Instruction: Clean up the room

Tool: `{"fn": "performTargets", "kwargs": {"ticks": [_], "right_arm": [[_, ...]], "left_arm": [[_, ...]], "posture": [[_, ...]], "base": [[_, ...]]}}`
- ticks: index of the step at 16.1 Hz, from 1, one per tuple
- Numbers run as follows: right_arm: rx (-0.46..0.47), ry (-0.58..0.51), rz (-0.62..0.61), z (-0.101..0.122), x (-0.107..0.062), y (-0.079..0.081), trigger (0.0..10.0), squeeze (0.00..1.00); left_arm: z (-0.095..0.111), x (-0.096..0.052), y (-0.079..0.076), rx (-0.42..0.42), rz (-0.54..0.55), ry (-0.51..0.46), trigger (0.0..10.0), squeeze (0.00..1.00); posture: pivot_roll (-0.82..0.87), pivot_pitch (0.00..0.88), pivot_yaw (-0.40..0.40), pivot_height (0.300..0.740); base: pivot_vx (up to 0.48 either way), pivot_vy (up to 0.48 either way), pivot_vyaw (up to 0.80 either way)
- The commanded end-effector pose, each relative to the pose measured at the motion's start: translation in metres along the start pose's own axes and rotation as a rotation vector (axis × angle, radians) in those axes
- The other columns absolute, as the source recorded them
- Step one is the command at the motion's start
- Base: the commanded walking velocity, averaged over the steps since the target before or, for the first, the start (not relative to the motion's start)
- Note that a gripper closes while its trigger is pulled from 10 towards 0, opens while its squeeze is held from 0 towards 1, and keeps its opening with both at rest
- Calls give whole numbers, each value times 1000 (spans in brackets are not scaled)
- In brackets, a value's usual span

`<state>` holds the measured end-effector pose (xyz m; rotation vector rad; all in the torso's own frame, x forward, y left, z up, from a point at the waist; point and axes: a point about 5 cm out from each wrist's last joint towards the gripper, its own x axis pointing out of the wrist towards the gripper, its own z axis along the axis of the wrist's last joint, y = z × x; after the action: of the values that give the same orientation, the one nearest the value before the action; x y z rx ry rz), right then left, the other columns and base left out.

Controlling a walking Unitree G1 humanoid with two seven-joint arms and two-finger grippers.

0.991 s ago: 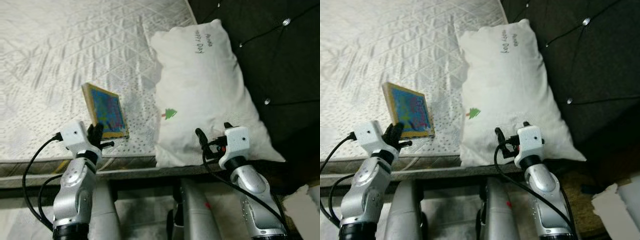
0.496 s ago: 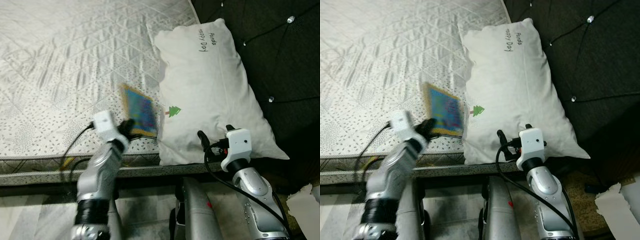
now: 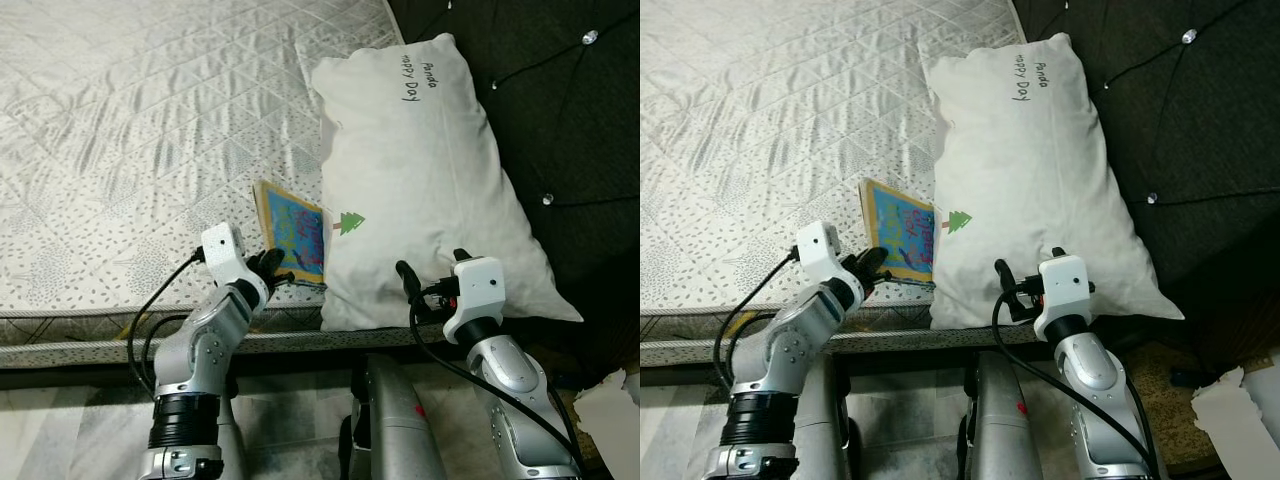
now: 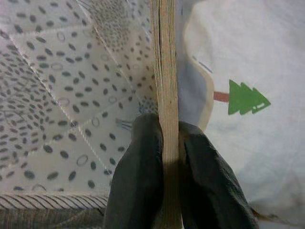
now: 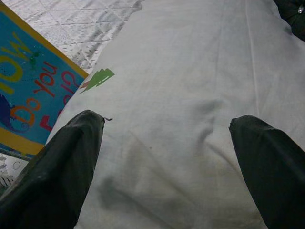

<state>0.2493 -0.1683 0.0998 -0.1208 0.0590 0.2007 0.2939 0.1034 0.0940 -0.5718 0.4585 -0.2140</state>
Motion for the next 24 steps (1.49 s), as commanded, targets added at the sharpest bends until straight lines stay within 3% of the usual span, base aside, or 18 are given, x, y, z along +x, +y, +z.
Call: {"fn": "performTargets", "kwargs": {"ticks": [1,8,12,18,24], "right_arm": [[-2,6,-12,0,-1,-3,10000,0],[1,5,-11,-1,2,-3,10000,0],[-4,4,-7,-1,4,-4,10000,0],[-14,5,-1,-2,5,-5,10000,0],[-16,7,3,-3,6,-5,10000,0]], "left_arm": [[-29,-4,-6,-49,-16,127,10000,0],[-30,-14,3,-37,-15,205,10000,0],[-10,-18,19,-48,31,174,10000,0],[1,-17,-6,-97,-63,156,10000,0],[2,-22,-4,-123,-47,157,10000,0]], "posture": [[-36,175,-72,586],[-26,164,-73,586],[-21,159,-77,586],[-20,146,-83,586],[-16,147,-88,586]], "base": [[0,0,0],[0,0,0],[0,0,0],[0,0,0],[0,0,0]]}}
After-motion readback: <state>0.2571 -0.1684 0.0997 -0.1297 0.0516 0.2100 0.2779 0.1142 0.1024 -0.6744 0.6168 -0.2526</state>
